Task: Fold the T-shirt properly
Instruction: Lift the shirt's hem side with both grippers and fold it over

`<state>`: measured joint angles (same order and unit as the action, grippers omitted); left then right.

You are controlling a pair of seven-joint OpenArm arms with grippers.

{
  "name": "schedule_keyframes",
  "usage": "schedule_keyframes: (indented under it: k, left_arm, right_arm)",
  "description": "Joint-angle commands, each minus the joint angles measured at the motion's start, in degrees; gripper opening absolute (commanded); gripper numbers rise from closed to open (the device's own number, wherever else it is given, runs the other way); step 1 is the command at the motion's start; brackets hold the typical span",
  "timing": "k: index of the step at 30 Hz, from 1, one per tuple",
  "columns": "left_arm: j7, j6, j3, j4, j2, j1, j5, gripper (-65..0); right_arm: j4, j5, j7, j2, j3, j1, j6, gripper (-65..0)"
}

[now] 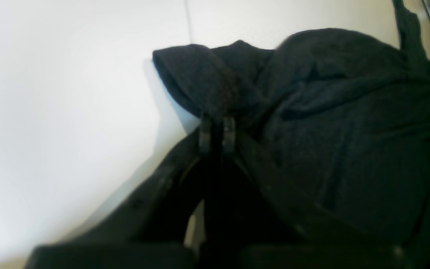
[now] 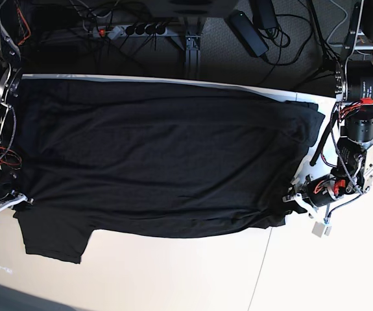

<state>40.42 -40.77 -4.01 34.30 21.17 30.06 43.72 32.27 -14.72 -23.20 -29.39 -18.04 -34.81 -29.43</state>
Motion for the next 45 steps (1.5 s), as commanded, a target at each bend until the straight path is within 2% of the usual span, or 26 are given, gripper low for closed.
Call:
schedule_keyframes:
  k: [1,7,12,18,25,30,33,38,45]
  left_arm:
    - [0.39,0.77,0.07,0.35,1.29,1.88,-1.09,-65.0]
    - [0.57,0.77,0.07,0.35,2.47,3.61,-0.81,-65.0]
    - [0.59,0.77,0.07,0.50,3.82,4.57,3.15,-65.0]
    - [0.98,0.77,0.07,1.01,5.40,4.52,4.48,-65.0]
    - [10.88,0.77,0.07,4.59,8.33,4.33,15.23,-65.0]
    - [20.44,0.77,0.04,10.05,9.68,3.72,22.23,-65.0]
    - [21.53,0.77,0.04,14.23,9.88,1.86,23.34,-65.0]
    - [21.59,0.77,0.04,21.49,10.78,-3.58,23.34,-65.0]
    - [21.57,0.77,0.07,28.17,13.16,-9.66,23.34,-65.0]
  right_arm:
    - [1.11,-0.57,1.29,-1.40,-0.15,-1.86,-3.82,-65.0]
    - [3.52,-1.62,0.81,-2.05,-0.15,-1.86,-3.85,-65.0]
    - [5.46,-4.76,-0.26,-2.34,-0.15,-1.84,-3.89,-65.0]
    - [6.86,-7.48,-2.69,-2.58,-0.15,-1.84,-3.91,-65.0]
    - [11.93,-17.97,-11.47,-5.90,-0.15,-1.49,-4.37,-65.0]
    - [13.70,-24.26,-18.45,-8.35,-0.15,-1.51,-4.44,-65.0]
    - [13.81,-27.54,-21.42,-9.92,-0.15,-1.33,-4.44,-65.0]
    - [15.91,-30.75,-23.15,-11.85,-0.20,2.62,-4.46,-65.0]
    - [26.56,-31.32,-23.15,-12.81,-1.60,14.80,-4.44,-65.0]
